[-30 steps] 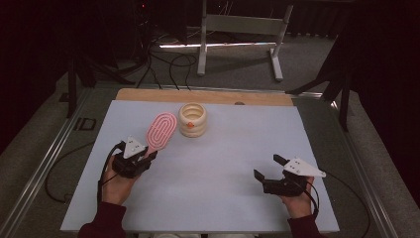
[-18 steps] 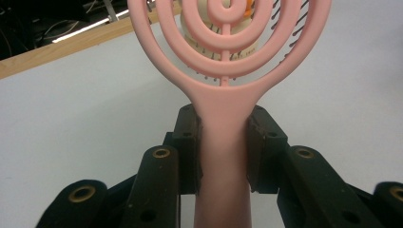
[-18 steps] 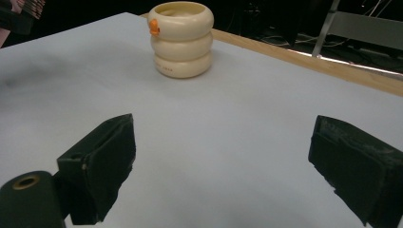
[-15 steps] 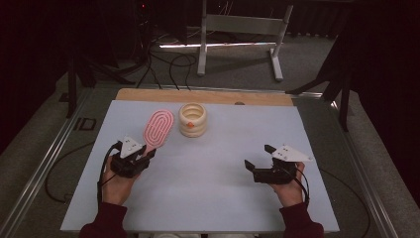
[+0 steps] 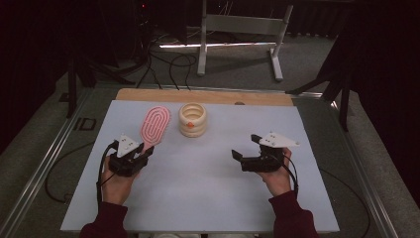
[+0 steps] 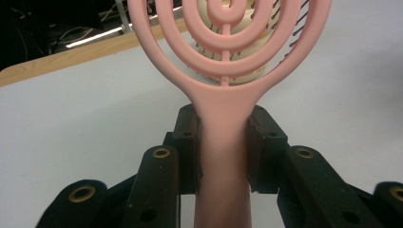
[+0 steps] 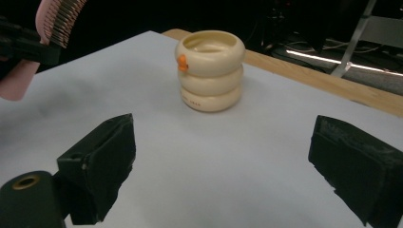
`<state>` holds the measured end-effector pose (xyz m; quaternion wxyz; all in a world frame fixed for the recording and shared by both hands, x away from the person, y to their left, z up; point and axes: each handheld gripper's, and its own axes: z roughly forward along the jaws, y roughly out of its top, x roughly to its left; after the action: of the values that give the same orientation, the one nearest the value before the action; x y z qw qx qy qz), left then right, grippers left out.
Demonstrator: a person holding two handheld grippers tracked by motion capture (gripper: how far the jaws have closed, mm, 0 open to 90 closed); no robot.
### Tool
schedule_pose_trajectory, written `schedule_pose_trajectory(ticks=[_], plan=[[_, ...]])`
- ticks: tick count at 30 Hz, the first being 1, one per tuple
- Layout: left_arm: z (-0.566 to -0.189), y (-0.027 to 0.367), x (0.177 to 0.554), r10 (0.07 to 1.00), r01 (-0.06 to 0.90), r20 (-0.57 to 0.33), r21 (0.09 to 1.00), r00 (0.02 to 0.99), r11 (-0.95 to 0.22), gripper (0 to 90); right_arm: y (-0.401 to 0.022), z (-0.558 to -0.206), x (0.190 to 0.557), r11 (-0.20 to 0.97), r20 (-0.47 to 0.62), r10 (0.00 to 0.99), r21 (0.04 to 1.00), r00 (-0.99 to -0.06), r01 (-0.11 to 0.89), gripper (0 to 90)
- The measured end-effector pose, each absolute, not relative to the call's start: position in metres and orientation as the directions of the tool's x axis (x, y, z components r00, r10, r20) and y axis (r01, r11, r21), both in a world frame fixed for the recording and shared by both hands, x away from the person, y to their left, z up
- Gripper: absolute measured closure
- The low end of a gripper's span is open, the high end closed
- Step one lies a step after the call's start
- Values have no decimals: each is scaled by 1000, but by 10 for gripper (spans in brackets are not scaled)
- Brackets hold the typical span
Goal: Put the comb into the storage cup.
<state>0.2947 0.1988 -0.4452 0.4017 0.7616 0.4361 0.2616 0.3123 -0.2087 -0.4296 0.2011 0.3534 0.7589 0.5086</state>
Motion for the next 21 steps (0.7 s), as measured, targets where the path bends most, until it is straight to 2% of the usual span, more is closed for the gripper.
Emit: schedule_pose_trajectory(ticks=[21], plan=[[-440,184,292,874,401,60,872,482,-281,700,-162,-417,332,187,130,678,922,-723,340,86]])
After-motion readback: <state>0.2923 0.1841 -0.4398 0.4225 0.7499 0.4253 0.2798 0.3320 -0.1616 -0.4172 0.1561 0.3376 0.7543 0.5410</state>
